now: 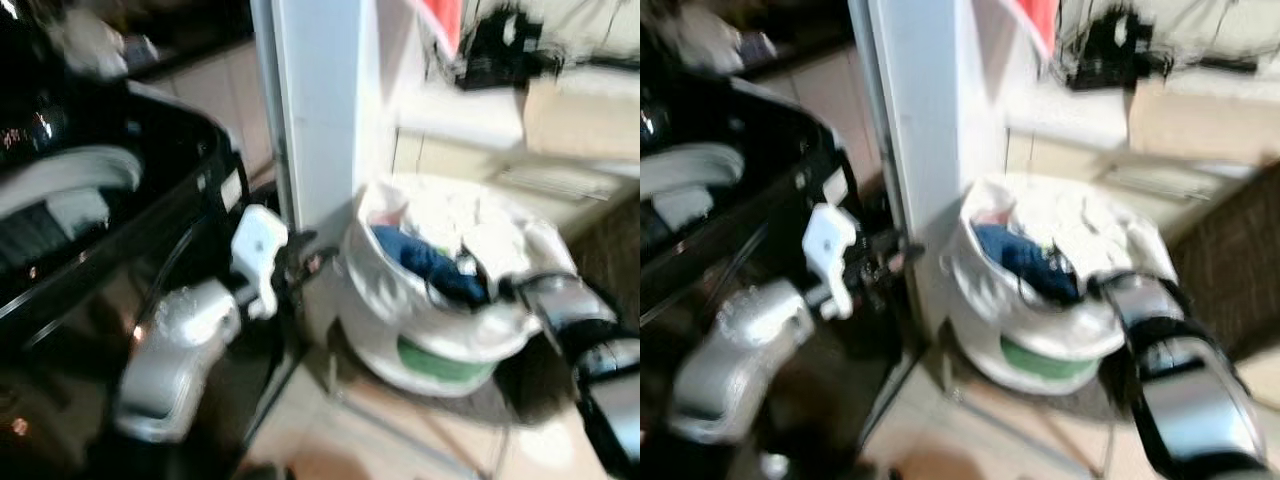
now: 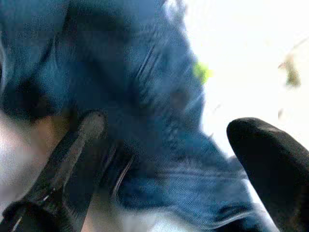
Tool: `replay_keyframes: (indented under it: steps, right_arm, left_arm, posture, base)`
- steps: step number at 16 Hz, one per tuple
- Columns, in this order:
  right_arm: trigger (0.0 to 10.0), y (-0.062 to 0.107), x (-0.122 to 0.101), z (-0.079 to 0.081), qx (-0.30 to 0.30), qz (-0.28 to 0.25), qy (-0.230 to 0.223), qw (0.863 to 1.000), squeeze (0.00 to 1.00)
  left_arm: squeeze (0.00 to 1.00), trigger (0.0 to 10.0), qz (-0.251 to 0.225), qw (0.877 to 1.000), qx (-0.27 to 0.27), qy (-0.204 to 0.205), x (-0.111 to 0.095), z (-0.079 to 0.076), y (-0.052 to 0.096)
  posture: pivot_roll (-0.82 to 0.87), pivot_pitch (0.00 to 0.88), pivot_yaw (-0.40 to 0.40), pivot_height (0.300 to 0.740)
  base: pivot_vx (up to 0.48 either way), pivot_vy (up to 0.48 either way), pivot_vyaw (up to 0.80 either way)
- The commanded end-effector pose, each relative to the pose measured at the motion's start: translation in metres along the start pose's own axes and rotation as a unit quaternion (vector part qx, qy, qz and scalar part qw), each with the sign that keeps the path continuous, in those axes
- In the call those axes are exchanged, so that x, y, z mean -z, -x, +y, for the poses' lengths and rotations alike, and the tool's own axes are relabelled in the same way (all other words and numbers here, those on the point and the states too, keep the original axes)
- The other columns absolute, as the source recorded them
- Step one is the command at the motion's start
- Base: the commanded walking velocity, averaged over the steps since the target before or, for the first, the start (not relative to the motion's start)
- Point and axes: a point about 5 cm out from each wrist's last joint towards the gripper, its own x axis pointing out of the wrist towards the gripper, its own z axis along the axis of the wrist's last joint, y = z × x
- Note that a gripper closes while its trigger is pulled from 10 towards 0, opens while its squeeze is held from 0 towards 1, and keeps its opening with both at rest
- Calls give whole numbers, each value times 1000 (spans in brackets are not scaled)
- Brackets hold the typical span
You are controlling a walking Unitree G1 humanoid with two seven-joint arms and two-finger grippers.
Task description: Clothes washing
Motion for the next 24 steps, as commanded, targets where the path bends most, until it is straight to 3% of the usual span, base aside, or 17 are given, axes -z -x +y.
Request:
replay_keyframes:
  steps: [1, 2, 3, 4, 6, 7, 8, 9, 12, 24]
  right_arm:
    - [10000, 6, -29, -8, 31, -96, -15, 995, 0]
    - [10000, 15, -40, -10, 50, -157, -57, 985, 0]
    - [10000, 28, -46, -6, 79, -200, -91, 972, 0]
    - [10000, 41, -48, 6, 95, -231, -92, 964, 0]
    - [10000, 57, -44, 37, 95, -262, -75, 957, 0]
    - [10000, 61, -44, 44, 89, -272, -75, 955, 0]
    - [10000, 63, -43, 50, 83, -279, -79, 953, 0]
    - [10000, 67, -38, 67, 69, -269, -108, 955, 0]
    - [10000, 68, -38, 77, 55, -254, -103, 960, 0]
    - [10000, 72, -34, 79, 41, -223, -81, 971, 0]
  left_arm:
    - [0, 10000, -32, 997, -65, -5, -6, 11, 8]
    - [0, 10000, -12, 994, -93, 56, 3, 11, 14]
    - [0, 10000, -30, 991, -120, 44, 3, 10, 20]
    - [0, 10000, -18, 988, -148, 24, 7, 11, 26]
    - [0, 10000, -5, 985, -171, 13, 16, 6, 33]
    - [0, 10000, -4, 984, -177, 13, 19, 4, 35]
    - [0, 10000, -4, 983, -185, 11, 20, 3, 35]
    - [0, 10000, -3, 980, -199, 1, 22, 0, 35]
    - [0, 10000, -7, 982, -191, -9, 18, -2, 29]
    - [0, 10000, -5, 982, -189, -9, 20, -2, 25]
  posture:
    - [4, 32, 33, 740]
    - [-11, 31, 36, 740]
    - [-18, 29, 39, 740]
    - [-18, 29, 39, 740]
    - [-44, 25, 36, 740]
    - [-46, 23, 30, 740]
    - [-46, 23, 25, 740]
    - [-44, 20, 12, 740]
    - [-46, 16, 10, 740]
    - [-54, 3, 13, 740]
  base:
    - [0, 0, 0]
    - [0, 0, 0]
    - [0, 0, 0]
    - [0, 0, 0]
    - [0, 0, 0]
    - [0, 0, 0]
    - [0, 0, 0]
    - [285, 0, 0]
    - [330, 0, 0]
    - [415, 0, 0]
